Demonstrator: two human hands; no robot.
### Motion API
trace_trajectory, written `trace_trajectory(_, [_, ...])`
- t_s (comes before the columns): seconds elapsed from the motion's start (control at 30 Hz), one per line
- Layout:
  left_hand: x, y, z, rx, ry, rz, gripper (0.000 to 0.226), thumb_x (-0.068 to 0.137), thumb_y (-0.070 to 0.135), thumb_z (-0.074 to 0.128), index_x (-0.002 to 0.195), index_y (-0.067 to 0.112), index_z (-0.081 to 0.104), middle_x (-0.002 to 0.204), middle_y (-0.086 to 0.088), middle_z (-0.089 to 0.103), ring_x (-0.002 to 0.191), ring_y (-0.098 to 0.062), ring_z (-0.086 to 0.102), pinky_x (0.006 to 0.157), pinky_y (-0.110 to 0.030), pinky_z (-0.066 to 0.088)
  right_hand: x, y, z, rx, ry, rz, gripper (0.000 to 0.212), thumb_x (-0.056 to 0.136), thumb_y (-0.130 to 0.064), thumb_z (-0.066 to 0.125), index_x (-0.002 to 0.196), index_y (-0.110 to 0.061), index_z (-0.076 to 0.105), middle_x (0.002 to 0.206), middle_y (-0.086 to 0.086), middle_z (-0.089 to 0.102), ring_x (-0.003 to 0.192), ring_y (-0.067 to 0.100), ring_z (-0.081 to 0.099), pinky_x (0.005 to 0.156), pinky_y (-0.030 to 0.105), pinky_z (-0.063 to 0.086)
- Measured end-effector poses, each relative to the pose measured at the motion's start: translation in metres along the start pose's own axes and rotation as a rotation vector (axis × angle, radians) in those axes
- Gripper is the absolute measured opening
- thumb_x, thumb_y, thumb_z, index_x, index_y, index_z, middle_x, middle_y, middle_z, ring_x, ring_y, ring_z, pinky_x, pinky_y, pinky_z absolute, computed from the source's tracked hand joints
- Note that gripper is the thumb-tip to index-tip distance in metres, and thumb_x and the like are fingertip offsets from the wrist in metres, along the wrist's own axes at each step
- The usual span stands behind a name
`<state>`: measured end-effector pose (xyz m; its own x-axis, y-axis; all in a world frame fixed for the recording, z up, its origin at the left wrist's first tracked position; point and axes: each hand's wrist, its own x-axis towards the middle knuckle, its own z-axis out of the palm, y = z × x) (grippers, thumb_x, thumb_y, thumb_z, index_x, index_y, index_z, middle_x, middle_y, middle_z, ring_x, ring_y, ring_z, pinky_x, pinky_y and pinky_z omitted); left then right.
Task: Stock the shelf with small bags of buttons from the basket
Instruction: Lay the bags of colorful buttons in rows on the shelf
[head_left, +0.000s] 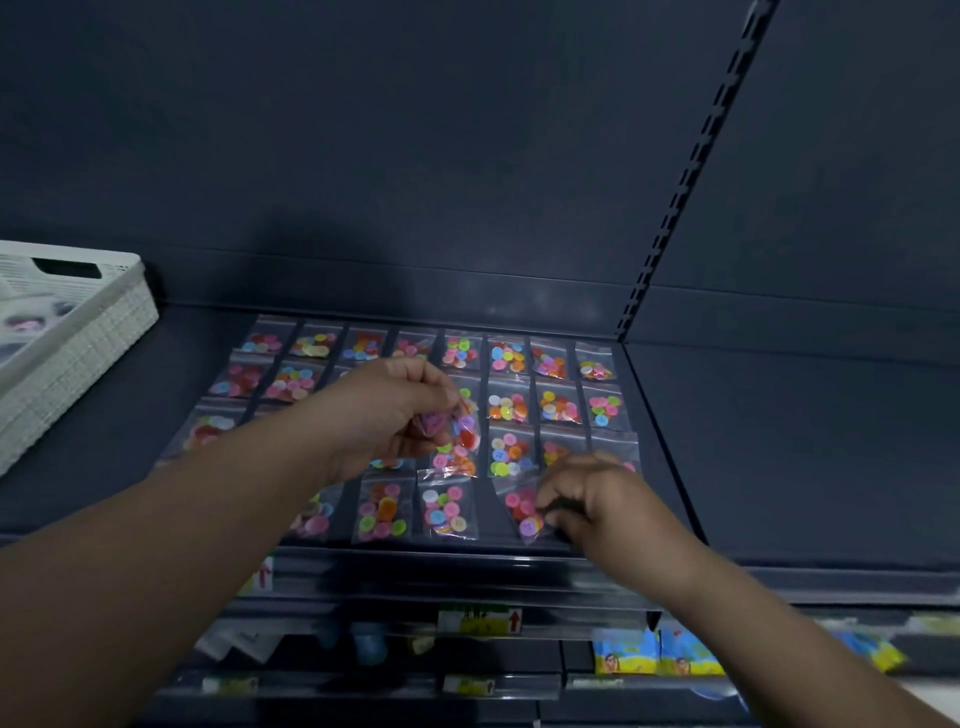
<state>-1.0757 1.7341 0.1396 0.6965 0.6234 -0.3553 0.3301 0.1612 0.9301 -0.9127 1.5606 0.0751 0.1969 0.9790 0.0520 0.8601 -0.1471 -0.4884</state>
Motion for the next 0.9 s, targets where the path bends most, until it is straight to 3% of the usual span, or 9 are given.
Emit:
trace_trajectory(0.13, [-0.002, -0.005, -0.002, -0.001, 0.024, -0.012, 0.004, 0.089, 0.011, 0.061, 0.088, 0.01, 0.064, 0.079, -0.005, 0.07, 0.063, -0.013, 0.063, 0.05, -0.023, 0.05, 0.0, 0.001, 0.012, 0.109, -0.029, 0.004, 0.015, 0.083, -0.009, 0.067, 0.089, -0.022, 0.071, 0.089, -0.012, 0.062, 0.086, 0.0, 0.057, 0.078, 0.011, 0.042])
trace_trajectory(0.3, [-0.009, -0.007, -0.004, -0.01, 0.037, -0.002, 0.004, 0.089, 0.01, 0.061, 0.087, 0.01, 0.064, 0.073, -0.003, 0.069, 0.063, -0.014, 0.062, 0.053, -0.024, 0.052, 0.004, -0.007, 0.016, 0.136, -0.025, 0.002, 0.011, 0.086, -0.013, 0.065, 0.091, -0.02, 0.072, 0.087, -0.016, 0.057, 0.081, -0.003, 0.055, 0.071, 0.003, 0.039])
trace_trajectory(0.5, [-0.016, -0.009, -0.003, -0.016, 0.041, 0.003, 0.005, 0.089, 0.01, 0.061, 0.085, 0.011, 0.063, 0.065, 0.001, 0.069, 0.059, -0.012, 0.062, 0.055, -0.025, 0.054, 0.007, -0.009, 0.023, 0.071, 0.03, -0.066, 0.014, 0.09, -0.016, 0.061, 0.098, -0.019, 0.072, 0.088, -0.015, 0.052, 0.086, -0.001, 0.05, 0.076, 0.002, 0.033])
trace_trajectory(0.67, [-0.02, -0.01, -0.001, -0.005, 0.035, -0.003, 0.005, 0.09, 0.011, 0.06, 0.086, 0.011, 0.063, 0.062, 0.004, 0.069, 0.062, -0.013, 0.062, 0.055, -0.024, 0.052, 0.005, -0.014, 0.024, 0.075, -0.002, -0.056, 0.017, 0.093, -0.019, 0.057, 0.102, -0.021, 0.071, 0.084, -0.026, 0.044, 0.079, -0.012, 0.044, 0.071, -0.001, 0.03])
trace_trajectory(0.8, [-0.022, -0.01, 0.002, 0.005, 0.024, -0.009, 0.005, 0.088, 0.013, 0.062, 0.084, 0.014, 0.066, 0.07, 0.002, 0.072, 0.066, -0.016, 0.063, 0.058, -0.027, 0.053, 0.003, -0.02, 0.017, 0.111, 0.003, -0.019, 0.014, 0.092, -0.019, 0.057, 0.092, -0.02, 0.07, 0.082, -0.021, 0.049, 0.079, -0.006, 0.047, 0.071, 0.011, 0.037])
trace_trajectory(0.9, [-0.023, -0.008, 0.009, 0.006, 0.002, -0.007, 0.003, 0.088, 0.014, 0.063, 0.087, 0.014, 0.066, 0.07, 0.002, 0.072, 0.066, -0.016, 0.063, 0.056, -0.026, 0.052, 0.004, -0.034, 0.003, 0.37, 0.135, 0.073, 0.007, 0.088, -0.023, 0.063, 0.085, -0.017, 0.066, 0.083, -0.006, 0.059, 0.078, 0.005, 0.055, 0.07, 0.017, 0.044])
